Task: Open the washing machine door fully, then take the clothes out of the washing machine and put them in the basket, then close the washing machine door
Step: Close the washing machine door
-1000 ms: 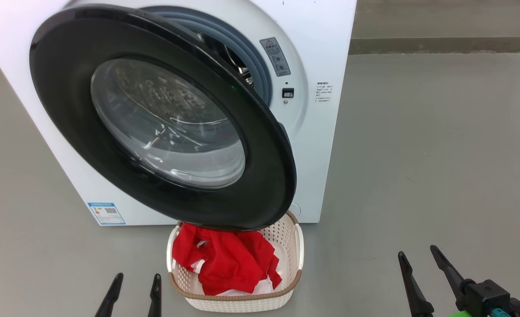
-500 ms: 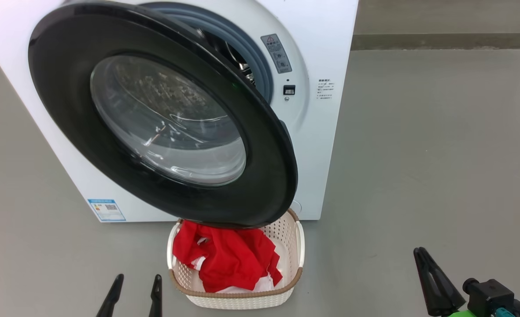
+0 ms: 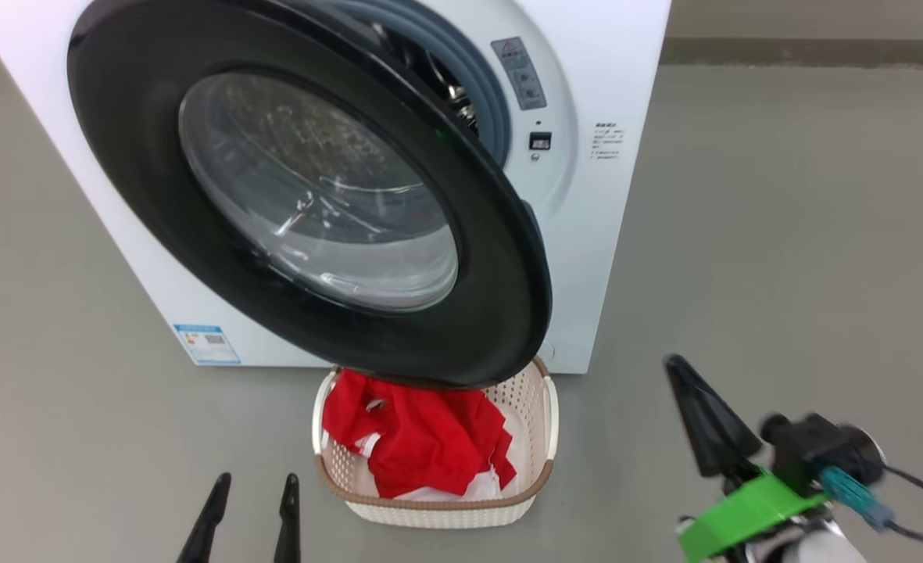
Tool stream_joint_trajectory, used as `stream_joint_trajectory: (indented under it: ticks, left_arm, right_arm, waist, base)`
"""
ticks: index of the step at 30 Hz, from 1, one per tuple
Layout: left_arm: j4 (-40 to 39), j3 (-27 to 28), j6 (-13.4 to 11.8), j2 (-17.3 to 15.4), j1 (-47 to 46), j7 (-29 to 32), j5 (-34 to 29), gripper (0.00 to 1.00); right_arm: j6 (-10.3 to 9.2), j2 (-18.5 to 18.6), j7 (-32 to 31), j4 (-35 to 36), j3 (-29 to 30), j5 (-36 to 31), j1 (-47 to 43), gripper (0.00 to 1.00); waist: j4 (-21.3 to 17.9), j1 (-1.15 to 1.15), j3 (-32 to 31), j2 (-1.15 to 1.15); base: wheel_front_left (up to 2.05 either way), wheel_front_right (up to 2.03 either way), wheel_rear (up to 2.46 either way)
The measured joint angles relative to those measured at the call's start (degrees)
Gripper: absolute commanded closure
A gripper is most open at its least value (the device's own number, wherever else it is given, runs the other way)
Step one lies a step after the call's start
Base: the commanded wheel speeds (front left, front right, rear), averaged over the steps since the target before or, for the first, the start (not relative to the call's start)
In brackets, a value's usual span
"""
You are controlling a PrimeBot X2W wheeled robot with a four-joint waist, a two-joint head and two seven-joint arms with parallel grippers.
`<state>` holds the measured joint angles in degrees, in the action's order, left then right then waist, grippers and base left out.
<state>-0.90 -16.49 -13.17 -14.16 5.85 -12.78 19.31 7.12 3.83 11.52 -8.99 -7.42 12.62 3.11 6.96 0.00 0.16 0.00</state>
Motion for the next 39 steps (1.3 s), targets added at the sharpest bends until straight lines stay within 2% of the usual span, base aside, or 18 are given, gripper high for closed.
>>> stream_joint_trajectory:
  ticks: [7, 15, 25, 39]
  left_arm:
    - [0.0, -0.6, 0.0, 1.2, -2.8, -0.5, -0.1, 0.0]
    - [0.6, -1.2, 0.1, 2.9, -6.1, -1.0, -0.2, 0.0]
    - [2.0, -1.1, 0.2, 4.5, -8.3, -1.5, -1.1, 0.0]
    - [1.8, 0.0, 2.7, 6.8, -9.9, -1.5, -2.1, 0.0]
  right_arm:
    - [0.0, 2.7, -0.8, -1.5, -10.4, 3.2, 9.6, 1.0]
    - [0.01, 4.6, -0.4, -8.0, -17.1, 9.4, 19.7, 1.0]
    - [0.01, 6.9, 1.4, -13.4, -19.8, 13.0, 27.9, 1.0]
    - [0.43, 8.5, 2.3, -17.6, -20.7, 15.3, 34.6, 1.0]
  waist:
    - [1.7, 0.0, 2.9, 0.0]
    - [4.5, 0.0, 6.2, 0.0]
    - [6.6, 0.0, 9.5, 0.0]
    - [7.3, 0.0, 12.0, 0.0]
  base:
    - [0.0, 0.0, 0.0]
    - [0.0, 0.0, 0.0]
    - [0.0, 0.0, 0.0]
    - [0.0, 0.0, 0.0]
